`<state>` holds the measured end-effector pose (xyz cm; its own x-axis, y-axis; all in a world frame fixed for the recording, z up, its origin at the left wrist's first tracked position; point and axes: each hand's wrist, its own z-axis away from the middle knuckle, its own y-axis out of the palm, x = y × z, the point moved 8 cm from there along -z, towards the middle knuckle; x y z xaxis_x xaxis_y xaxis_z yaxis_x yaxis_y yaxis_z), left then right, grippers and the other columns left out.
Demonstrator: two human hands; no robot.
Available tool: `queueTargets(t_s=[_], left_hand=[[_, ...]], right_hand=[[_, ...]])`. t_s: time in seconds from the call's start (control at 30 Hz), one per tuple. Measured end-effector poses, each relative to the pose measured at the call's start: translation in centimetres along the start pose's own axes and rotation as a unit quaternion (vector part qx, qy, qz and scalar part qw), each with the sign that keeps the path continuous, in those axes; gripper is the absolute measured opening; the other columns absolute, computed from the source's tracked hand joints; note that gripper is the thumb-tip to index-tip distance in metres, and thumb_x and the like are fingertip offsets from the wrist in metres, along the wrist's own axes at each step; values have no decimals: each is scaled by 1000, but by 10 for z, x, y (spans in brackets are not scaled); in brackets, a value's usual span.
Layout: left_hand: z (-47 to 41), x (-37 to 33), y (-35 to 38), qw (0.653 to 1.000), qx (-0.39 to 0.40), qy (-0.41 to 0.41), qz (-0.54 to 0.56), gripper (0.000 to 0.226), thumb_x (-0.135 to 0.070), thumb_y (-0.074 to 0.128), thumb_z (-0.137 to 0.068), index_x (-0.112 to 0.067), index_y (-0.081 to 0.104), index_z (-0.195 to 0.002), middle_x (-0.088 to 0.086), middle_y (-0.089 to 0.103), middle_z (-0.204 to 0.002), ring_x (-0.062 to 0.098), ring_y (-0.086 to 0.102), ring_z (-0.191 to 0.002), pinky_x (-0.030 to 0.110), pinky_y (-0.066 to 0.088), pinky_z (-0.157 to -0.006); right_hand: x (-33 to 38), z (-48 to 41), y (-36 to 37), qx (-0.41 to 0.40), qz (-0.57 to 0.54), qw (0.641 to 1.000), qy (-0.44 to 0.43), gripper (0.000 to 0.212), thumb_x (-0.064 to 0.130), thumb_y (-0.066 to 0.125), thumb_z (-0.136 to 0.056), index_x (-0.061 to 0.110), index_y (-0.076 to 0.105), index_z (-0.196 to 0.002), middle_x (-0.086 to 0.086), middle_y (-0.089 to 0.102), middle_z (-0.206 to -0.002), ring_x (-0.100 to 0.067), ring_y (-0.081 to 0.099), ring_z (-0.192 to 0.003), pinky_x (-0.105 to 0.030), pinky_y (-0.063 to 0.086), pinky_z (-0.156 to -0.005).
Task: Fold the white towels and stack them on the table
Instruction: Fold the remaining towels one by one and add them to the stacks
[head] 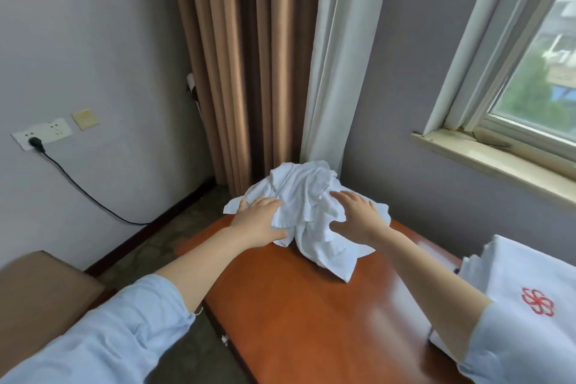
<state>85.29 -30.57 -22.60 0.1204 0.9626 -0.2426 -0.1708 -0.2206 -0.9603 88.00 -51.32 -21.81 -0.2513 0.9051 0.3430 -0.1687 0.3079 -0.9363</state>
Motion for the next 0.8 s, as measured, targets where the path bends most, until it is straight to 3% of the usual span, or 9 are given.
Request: queueTargets(t_s=[0.2, 0.37, 0.5, 0.63, 0.8], left_hand=[[-89, 21, 13, 999, 39, 19, -7, 79, -57, 54, -91, -23, 23, -155, -4, 22, -162, 16, 16, -150, 48, -2, -120], [-173, 34, 38, 996, 77, 41, 12, 76, -63, 48, -91, -20, 30, -152, -2, 26, -159, 19, 14, -150, 52, -4, -120], [-237, 45, 63, 994, 92, 58, 8, 72, -65, 45, -91, -18, 40, -145, -1, 35, -154, 20, 19, -148, 53, -2, -121], [-283, 47, 88, 992, 102, 67, -11, 71, -69, 39, -92, -22, 41, -145, -1, 35, -155, 21, 12, -151, 51, -5, -121], [-322, 40, 106, 994, 81, 67, -23, 67, -72, 44, -88, -20, 51, -130, 3, 48, -140, 23, 37, -137, 45, 11, -121]], right_hand=[[-25, -79, 11, -1, -15, 999, 30, 76, 33, 64, -87, 28, 27, -154, 1, 29, -159, -25, 22, -148, -49, 20, -119], [-47, -149, 34, 7, -59, 995, 75, 73, 27, 63, -90, 25, 30, -154, 1, 30, -159, -23, 24, -147, -35, 27, -114], [-60, -201, 60, 20, -75, 992, 103, 69, 27, 62, -91, 25, 32, -153, 3, 30, -159, -19, 28, -145, -33, 31, -112], [-75, -238, 80, 32, -79, 989, 123, 64, 24, 58, -92, 26, 34, -152, 7, 33, -157, -15, 36, -140, -33, 40, -107], [-100, -263, 102, 53, -97, 978, 176, 59, 21, 51, -95, 28, 34, -151, 7, 37, -154, -15, 42, -136, -31, 41, -101]])
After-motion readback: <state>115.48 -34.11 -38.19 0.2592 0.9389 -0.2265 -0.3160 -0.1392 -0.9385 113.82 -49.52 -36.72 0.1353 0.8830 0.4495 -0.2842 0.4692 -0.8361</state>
